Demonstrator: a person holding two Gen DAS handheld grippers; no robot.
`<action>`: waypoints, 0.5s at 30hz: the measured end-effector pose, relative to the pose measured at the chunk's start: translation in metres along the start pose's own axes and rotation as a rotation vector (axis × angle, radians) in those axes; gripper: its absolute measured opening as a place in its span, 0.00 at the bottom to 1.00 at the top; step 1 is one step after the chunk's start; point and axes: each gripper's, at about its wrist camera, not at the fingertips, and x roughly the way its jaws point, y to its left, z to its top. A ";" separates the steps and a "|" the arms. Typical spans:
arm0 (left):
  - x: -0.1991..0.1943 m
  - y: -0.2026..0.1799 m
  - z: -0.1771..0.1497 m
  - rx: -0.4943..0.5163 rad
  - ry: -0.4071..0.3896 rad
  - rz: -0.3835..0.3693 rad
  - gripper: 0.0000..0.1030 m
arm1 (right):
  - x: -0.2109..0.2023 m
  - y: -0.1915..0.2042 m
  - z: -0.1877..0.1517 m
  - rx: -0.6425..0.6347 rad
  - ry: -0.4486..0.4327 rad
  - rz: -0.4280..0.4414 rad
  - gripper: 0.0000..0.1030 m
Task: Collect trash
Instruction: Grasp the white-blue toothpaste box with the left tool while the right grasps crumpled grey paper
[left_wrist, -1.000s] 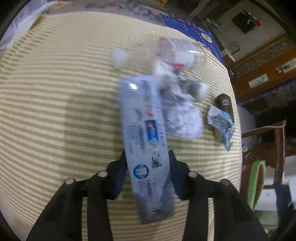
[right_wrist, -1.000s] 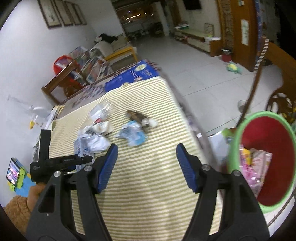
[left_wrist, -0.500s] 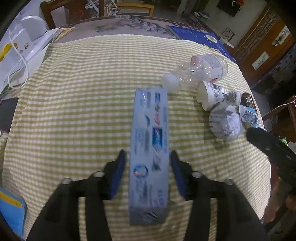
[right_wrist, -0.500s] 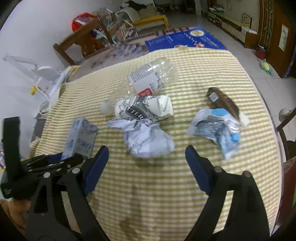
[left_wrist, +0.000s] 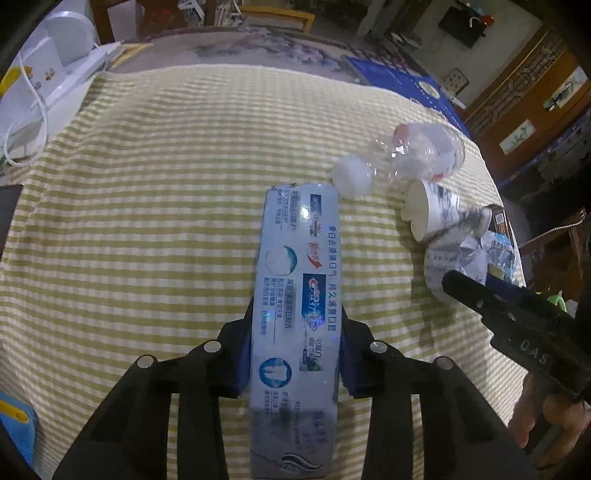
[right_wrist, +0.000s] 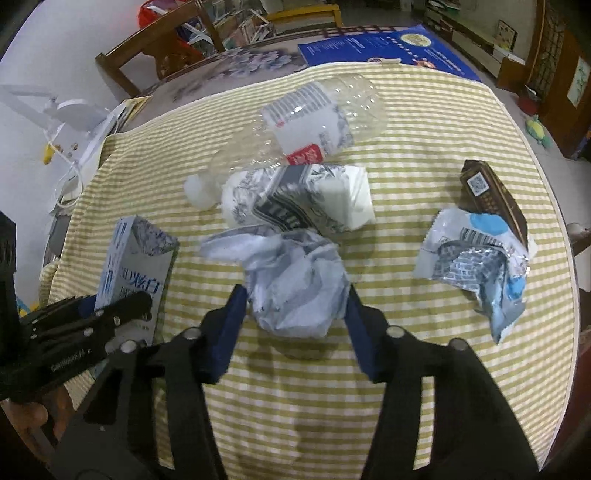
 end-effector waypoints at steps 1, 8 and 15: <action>-0.002 0.000 0.000 0.001 -0.007 0.002 0.34 | -0.006 0.001 -0.001 -0.001 -0.012 0.008 0.47; -0.026 -0.012 0.001 0.015 -0.067 -0.005 0.34 | -0.054 -0.005 -0.019 0.031 -0.091 0.037 0.47; -0.053 -0.040 -0.004 0.080 -0.121 -0.045 0.34 | -0.105 -0.007 -0.029 0.028 -0.223 -0.011 0.47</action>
